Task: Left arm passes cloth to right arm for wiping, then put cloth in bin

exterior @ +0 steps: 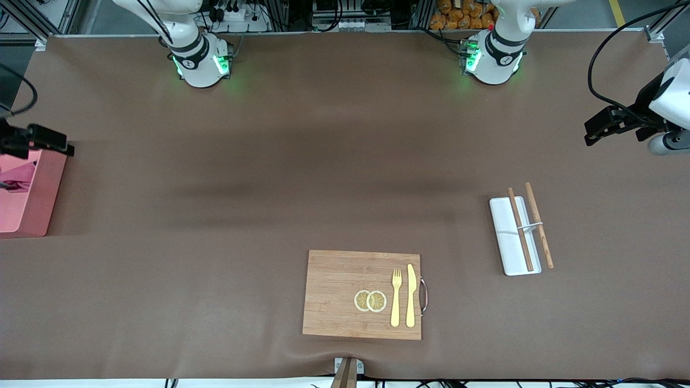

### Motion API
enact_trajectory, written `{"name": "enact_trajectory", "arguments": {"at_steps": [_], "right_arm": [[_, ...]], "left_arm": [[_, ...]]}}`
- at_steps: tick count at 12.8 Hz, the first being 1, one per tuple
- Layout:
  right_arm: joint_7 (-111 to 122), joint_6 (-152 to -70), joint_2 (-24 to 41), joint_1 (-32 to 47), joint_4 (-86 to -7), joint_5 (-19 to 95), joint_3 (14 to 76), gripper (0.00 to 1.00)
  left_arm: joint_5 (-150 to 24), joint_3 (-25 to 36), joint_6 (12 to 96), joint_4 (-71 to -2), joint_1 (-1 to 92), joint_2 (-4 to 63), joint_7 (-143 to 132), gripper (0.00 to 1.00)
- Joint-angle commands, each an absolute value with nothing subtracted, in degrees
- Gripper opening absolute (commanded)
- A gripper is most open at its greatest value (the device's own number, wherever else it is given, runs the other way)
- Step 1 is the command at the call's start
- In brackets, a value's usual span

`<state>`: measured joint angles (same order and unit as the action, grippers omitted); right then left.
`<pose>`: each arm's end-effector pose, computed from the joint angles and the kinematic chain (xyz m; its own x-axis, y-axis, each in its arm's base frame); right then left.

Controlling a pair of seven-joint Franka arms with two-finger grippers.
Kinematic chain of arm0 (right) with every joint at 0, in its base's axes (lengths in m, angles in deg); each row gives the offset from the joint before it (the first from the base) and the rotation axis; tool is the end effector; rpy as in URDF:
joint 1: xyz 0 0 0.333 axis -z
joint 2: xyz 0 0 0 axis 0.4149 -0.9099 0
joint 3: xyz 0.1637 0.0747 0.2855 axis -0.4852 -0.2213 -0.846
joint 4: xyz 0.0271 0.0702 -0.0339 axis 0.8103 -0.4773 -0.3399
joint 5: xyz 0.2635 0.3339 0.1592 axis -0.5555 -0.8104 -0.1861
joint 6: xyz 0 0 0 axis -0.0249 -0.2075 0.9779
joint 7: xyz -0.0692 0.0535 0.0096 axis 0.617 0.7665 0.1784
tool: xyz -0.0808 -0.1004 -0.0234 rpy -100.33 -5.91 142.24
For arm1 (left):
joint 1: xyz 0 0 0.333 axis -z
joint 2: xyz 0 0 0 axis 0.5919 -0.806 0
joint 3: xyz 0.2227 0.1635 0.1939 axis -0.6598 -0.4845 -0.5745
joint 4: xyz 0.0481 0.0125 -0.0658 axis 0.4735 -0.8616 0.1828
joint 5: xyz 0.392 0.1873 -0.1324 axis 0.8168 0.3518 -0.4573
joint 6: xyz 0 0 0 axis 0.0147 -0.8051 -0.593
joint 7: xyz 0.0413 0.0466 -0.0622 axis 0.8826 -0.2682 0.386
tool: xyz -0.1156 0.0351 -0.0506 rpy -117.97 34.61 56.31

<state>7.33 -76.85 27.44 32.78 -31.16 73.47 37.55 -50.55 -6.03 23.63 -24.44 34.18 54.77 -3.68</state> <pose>0.6219 -0.0640 0.6145 0.9921 0.0192 -0.1238 0.0130 -0.9986 -0.0505 0.6108 -0.0434 0.6351 0.9978 0.0646 -0.0127 0.0638 -0.9963 -0.0568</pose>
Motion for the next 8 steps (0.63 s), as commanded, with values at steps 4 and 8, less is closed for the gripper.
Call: {"name": "enact_trajectory", "arguments": {"at_steps": [4,8], "right_arm": [[-5.62,-74.49,35.47,31.03,-35.56,71.8,36.25,1.0],[-3.7,-72.9,35.56,26.1,-35.39,73.2,43.29,1.0]], "left_arm": [[-51.31,-6.05,22.09,-24.15,33.57,55.99,-5.57,1.0],[-51.4,-5.52,20.85,-24.86,33.65,56.78,-5.13,1.0]]}}
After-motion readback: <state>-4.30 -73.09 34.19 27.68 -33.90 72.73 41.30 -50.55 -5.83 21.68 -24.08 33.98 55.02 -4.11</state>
